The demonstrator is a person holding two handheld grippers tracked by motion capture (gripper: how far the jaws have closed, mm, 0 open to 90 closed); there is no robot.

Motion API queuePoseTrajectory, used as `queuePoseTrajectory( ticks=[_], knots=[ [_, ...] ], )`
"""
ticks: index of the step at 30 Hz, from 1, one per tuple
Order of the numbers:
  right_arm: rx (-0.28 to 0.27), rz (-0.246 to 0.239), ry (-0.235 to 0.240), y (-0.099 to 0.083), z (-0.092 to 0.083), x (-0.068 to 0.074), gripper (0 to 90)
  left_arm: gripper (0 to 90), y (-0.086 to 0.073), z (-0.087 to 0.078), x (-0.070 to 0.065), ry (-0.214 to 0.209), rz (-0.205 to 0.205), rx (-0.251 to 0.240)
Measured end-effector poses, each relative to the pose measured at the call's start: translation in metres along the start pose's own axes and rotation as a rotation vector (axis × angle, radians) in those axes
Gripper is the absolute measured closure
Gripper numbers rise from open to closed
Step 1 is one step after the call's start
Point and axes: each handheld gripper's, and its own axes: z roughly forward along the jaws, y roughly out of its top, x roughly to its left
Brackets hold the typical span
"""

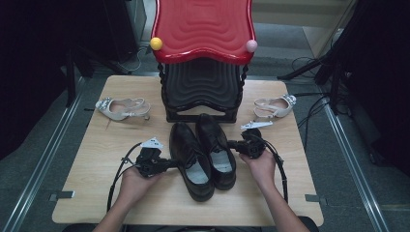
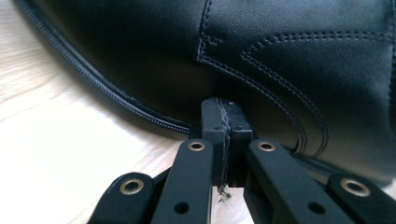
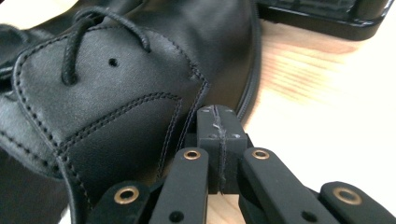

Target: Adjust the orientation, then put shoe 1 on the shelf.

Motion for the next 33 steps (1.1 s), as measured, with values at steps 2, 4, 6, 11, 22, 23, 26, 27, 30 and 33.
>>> queuePoseTrajectory(
  ticks=[2,4,6,11,22,23,26,27,30,33],
  knots=[
    [0.004,0.003,0.003,0.001,0.0,-0.002,90.0,87.9,0.001,-0.003,0.001,0.006,0.007,0.012],
    [0.003,0.0,0.002,0.001,-0.001,-0.003,89.8,82.6,0.001,-0.005,0.006,-0.004,-0.007,0.016],
    [0.0,-0.002,-0.003,0.001,-0.003,-0.003,86.8,82.0,-0.001,-0.009,0.007,-0.005,-0.014,0.009],
    [-0.019,0.019,0.028,-0.001,-0.012,-0.005,84.8,77.2,0.001,-0.018,0.01,0.004,-0.017,-0.019],
    [-0.071,0.016,0.061,-0.003,-0.039,0.005,78.1,69.5,0.005,-0.026,0.016,0.03,-0.007,-0.019],
    [-0.071,0.012,0.06,-0.003,-0.04,0.007,77.7,68.2,0.005,-0.026,0.017,0.035,-0.009,-0.021],
    [-0.067,0.002,0.069,-0.003,-0.046,0.013,76.2,63.5,0.006,-0.027,0.02,0.049,-0.014,-0.016],
    [-0.068,-0.003,0.069,-0.003,-0.049,0.015,76.1,62.7,0.006,-0.027,0.021,0.055,-0.013,-0.015],
    [-0.069,-0.031,0.063,-0.001,-0.057,0.025,75.5,63.0,0.009,-0.029,0.024,0.055,-0.012,-0.019],
    [-0.08,-0.032,0.08,0.0,-0.064,0.031,75.6,61.6,0.011,-0.031,0.027,0.063,-0.009,-0.02]
  ],
)
